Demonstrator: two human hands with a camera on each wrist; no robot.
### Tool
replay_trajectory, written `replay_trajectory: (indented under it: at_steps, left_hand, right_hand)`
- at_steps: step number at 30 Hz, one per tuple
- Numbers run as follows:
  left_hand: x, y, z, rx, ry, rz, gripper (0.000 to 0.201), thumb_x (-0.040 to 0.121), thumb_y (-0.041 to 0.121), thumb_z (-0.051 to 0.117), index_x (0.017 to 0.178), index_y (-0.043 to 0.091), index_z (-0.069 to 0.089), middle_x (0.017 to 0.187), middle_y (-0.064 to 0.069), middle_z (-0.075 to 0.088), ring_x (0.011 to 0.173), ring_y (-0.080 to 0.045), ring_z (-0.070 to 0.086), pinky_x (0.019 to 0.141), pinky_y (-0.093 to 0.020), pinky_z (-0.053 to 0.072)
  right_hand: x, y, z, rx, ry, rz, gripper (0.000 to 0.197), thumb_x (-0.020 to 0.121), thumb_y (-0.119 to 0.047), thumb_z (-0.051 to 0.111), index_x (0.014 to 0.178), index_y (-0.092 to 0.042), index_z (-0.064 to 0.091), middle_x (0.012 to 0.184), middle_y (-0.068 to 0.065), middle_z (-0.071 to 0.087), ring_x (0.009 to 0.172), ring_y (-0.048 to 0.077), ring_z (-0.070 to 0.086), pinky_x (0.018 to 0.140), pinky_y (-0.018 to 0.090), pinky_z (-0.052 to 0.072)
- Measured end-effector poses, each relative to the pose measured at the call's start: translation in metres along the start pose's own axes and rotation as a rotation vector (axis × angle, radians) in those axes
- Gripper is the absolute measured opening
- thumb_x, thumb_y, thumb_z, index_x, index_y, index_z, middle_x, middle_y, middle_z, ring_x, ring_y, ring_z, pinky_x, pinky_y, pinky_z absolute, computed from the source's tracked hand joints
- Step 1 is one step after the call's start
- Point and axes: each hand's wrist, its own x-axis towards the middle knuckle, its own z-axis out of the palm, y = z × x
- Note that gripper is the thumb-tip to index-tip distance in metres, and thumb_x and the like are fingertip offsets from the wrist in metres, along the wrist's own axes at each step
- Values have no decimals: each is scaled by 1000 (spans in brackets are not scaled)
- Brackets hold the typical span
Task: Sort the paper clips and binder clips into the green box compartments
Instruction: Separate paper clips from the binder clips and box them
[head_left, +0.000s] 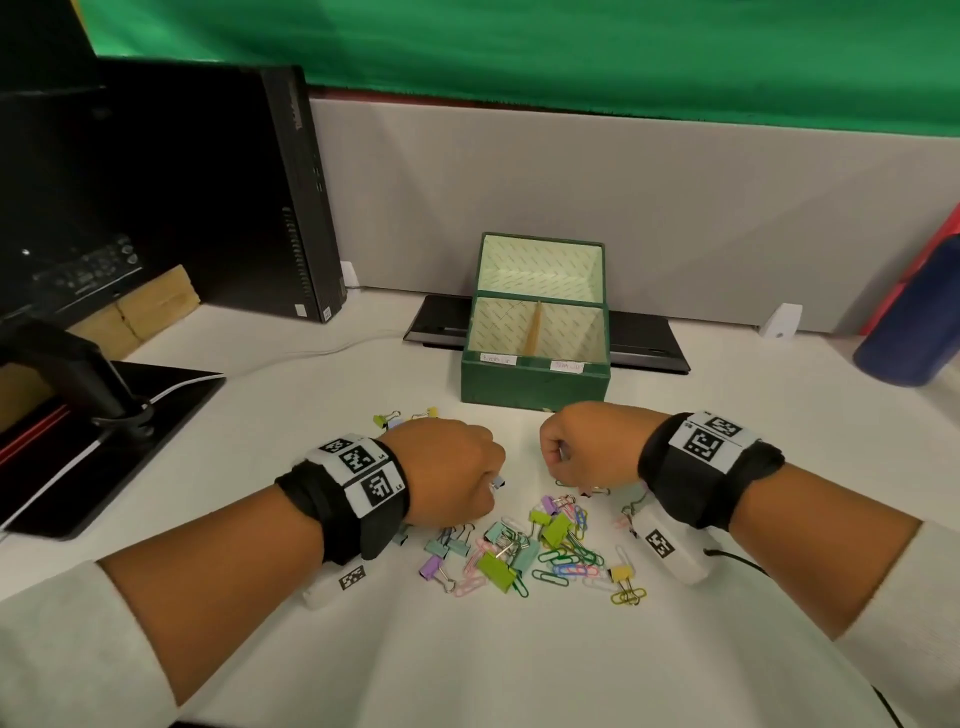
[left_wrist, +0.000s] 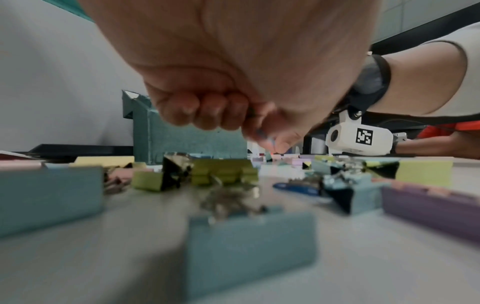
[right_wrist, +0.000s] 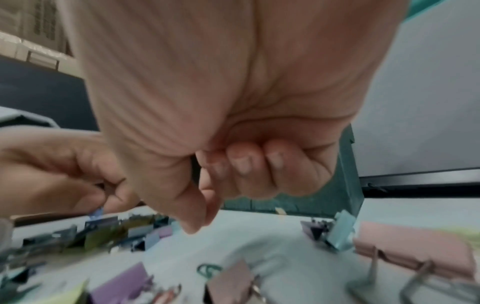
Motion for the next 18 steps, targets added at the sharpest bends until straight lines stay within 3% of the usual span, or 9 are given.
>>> replay_trajectory:
  at_steps: [3, 5, 7, 8, 10, 14, 18]
  left_hand:
    - [-11, -9, -8, -122, 71, -117, 27, 96, 40, 34, 77, 23, 44, 78, 5, 47, 72, -16, 47, 65, -31, 37]
    - [-22, -16, -10, -359, 160, -175, 38, 100, 39, 36, 71, 17, 43, 67, 3, 46, 62, -13, 43, 60, -31, 36]
    - [-32, -22, -6, -752, 202, -256, 41, 104, 37, 43, 70, 13, 43, 60, 0, 44, 52, -11, 42, 54, -27, 39]
    - [-36, -23, -5, -959, 162, -289, 39, 104, 35, 46, 72, 11, 46, 59, -2, 46, 48, -11, 44, 49, -26, 40]
    - [-41, -20, -1, -1178, 38, -274, 28, 104, 24, 47, 82, 10, 55, 61, -4, 51, 49, -15, 52, 44, -26, 41]
    - [-38, 1, -1, -1082, -144, -163, 24, 104, 14, 43, 94, 18, 65, 59, 3, 55, 49, -13, 55, 47, -26, 46]
    - [-27, 25, -6, -1374, -230, -140, 22, 103, 12, 48, 90, 13, 66, 72, -6, 60, 55, -17, 59, 46, -25, 48]
  right_hand:
    - [-21, 6, -1, 25, 102, -42, 5, 89, -29, 61, 89, -29, 66, 77, -13, 57, 71, 8, 54, 60, 22, 42]
    - [-35, 10, 7, 14, 64, -80, 10, 90, -34, 60, 96, -35, 67, 86, -15, 62, 77, 5, 56, 70, 26, 50]
    - [-44, 12, 20, -13, -12, -95, 20, 90, -36, 59, 106, -43, 68, 104, -20, 68, 89, -1, 54, 87, 29, 52]
    - [-46, 12, 25, -18, -25, -92, 24, 89, -36, 60, 109, -46, 67, 110, -22, 67, 94, -3, 53, 91, 28, 51]
    - [-46, 14, 30, 2, -1, -81, 22, 88, -37, 62, 107, -45, 69, 105, -23, 67, 91, 1, 57, 87, 29, 52]
    - [-43, 16, 31, 42, 19, -59, 9, 86, -37, 69, 95, -36, 69, 87, -20, 63, 80, 4, 58, 70, 23, 47]
    - [-42, 18, 30, 77, -1, -37, 10, 85, -38, 71, 95, -38, 71, 93, -19, 67, 83, 3, 59, 76, 26, 51]
